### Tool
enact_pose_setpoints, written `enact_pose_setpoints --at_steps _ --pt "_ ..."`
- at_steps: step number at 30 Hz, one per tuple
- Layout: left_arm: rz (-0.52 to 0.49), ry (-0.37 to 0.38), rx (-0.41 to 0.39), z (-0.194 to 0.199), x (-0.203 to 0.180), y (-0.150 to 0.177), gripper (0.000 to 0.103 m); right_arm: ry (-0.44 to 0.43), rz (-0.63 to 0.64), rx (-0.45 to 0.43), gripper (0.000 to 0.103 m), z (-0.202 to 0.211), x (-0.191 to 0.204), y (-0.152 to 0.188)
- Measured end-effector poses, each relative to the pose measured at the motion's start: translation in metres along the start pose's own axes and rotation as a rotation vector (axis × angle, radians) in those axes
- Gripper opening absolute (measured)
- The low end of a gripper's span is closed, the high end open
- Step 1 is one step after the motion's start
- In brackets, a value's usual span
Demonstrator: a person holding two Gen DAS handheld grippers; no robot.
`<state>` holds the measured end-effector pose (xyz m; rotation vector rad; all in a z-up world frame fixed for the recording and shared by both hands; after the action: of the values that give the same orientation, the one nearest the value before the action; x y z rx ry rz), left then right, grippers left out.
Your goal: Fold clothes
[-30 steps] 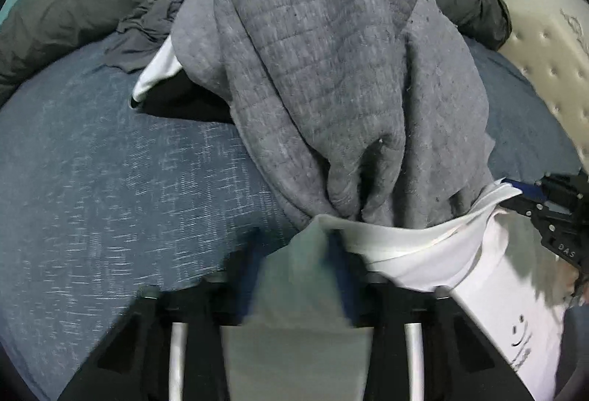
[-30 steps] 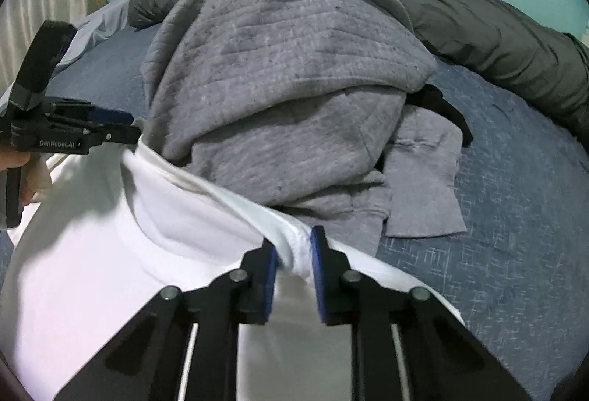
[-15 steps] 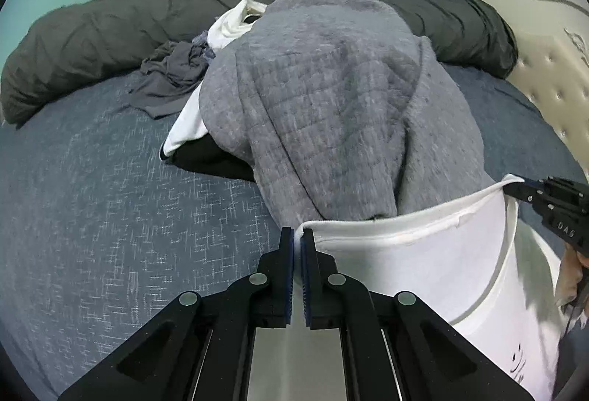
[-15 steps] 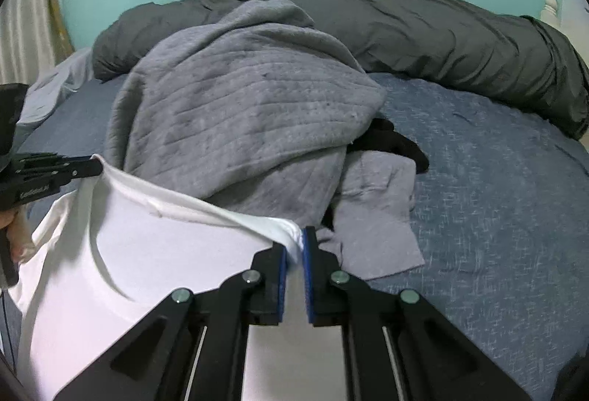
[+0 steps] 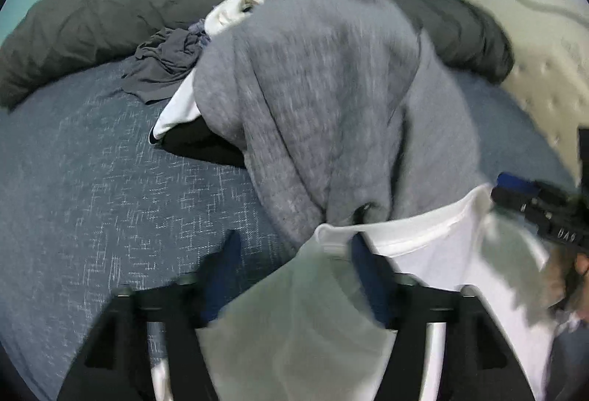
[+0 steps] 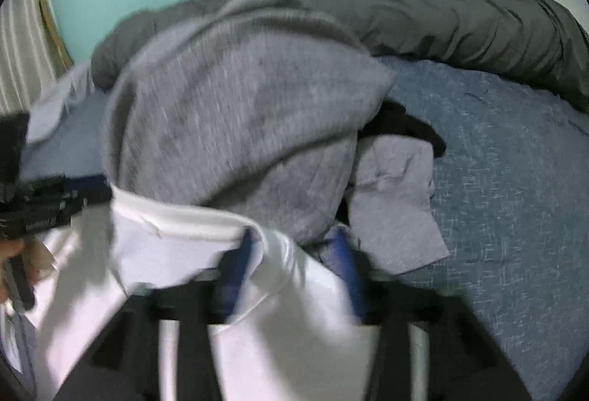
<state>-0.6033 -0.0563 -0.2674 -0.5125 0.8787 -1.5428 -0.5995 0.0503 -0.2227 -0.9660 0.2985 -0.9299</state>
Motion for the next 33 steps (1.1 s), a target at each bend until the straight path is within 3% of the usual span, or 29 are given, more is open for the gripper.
enact_pose_setpoints --at_steps 7,12,23,33 --pt "0.072 0.007 -0.032 0.042 0.026 0.000 0.068 -0.022 -0.060 -0.059 0.060 0.040 -0.009 -0.011" --pt "0.106 0.013 0.020 0.088 0.032 0.029 0.068 -0.052 -0.161 -0.021 0.060 0.082 -0.015 0.018" --pt "0.157 0.025 0.196 0.221 0.042 0.162 0.068 -0.106 -0.251 0.143 0.060 0.214 -0.012 0.129" --pt "0.208 0.007 0.330 0.318 0.046 0.282 0.068 -0.084 -0.327 0.268 0.060 0.334 -0.002 0.230"
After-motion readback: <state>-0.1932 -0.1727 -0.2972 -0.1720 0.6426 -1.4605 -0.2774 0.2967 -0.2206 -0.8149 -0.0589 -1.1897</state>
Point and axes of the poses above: each gripper's, at about its wrist camera, not at the fingertips, and z roughly against the way its jaws point, x to its left, y to its underside, the point moved 2 cm from there along -z, roughly the way its jaws point, and after that the axes turned 11 degrees about -x, right-handed, at the moved point
